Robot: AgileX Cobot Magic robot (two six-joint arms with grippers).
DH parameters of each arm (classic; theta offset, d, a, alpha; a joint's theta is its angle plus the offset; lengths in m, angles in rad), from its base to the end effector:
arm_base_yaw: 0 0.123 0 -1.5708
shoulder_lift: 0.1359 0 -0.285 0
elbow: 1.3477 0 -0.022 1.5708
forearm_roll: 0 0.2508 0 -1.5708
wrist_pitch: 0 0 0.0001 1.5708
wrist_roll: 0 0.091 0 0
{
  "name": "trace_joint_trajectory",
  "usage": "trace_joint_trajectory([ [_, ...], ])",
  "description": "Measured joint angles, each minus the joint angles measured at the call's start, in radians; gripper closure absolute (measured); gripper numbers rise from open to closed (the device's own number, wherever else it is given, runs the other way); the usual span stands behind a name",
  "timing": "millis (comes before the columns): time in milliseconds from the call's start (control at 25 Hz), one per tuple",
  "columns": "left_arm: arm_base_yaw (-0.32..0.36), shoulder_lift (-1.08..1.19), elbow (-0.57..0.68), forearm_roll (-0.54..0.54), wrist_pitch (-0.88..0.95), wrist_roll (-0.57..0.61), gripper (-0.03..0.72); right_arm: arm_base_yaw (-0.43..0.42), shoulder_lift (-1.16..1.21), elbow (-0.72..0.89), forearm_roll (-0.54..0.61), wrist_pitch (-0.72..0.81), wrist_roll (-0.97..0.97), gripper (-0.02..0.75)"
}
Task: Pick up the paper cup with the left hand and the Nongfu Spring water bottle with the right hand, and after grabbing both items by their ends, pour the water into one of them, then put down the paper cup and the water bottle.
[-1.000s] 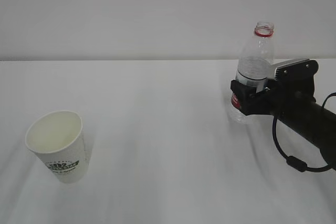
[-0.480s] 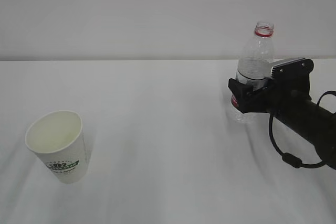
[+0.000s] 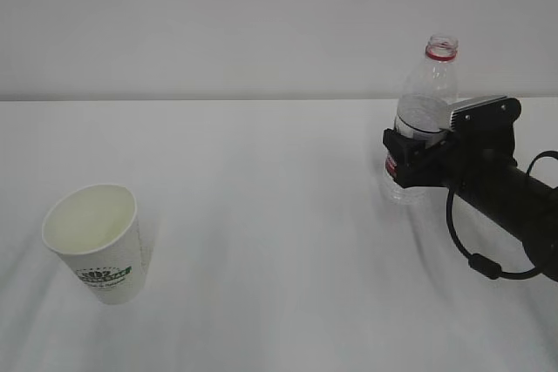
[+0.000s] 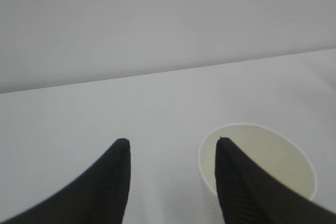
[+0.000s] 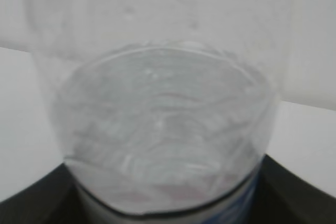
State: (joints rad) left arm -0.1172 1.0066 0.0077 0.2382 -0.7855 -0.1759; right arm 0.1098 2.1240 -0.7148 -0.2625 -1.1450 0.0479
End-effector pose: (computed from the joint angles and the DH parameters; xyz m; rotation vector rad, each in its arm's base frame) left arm 0.1356 -0.0312 0.1808 0.2198 1.7162 -0.2355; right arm 0.3466 0.0598 0.0885 -0.3239 1.7319 0.2442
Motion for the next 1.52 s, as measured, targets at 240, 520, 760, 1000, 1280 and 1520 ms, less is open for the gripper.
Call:
trace_joint_trajectory([
  [240,0.0,0.0,0.0,0.0,0.0,0.0,0.307,-0.002,0.0,0.0,0.0,0.0,0.0,0.26],
  [520,0.0,0.0,0.0,0.0,0.0,0.0,0.307,-0.002,0.0,0.0,0.0,-0.001,0.0,0.286],
  [760,0.0,0.0,0.0,0.0,-0.002,0.0,0.307,-0.002,0.0,0.0,0.0,-0.001,0.0,0.289],
  [1000,0.0,0.0,0.0,0.0,-0.002,0.0,0.307,-0.002,-0.004,0.0,0.0,0.002,0.002,0.289],
  [1280,0.0,0.0,0.0,0.0,0.005,0.0,0.307,-0.002,-0.043,0.004,0.0,0.045,0.002,0.29],
  [1520,0.0,0.0,0.0,-0.013,0.064,-0.002,0.307,-0.002,-0.098,0.004,-0.002,0.068,0.002,0.293],
])
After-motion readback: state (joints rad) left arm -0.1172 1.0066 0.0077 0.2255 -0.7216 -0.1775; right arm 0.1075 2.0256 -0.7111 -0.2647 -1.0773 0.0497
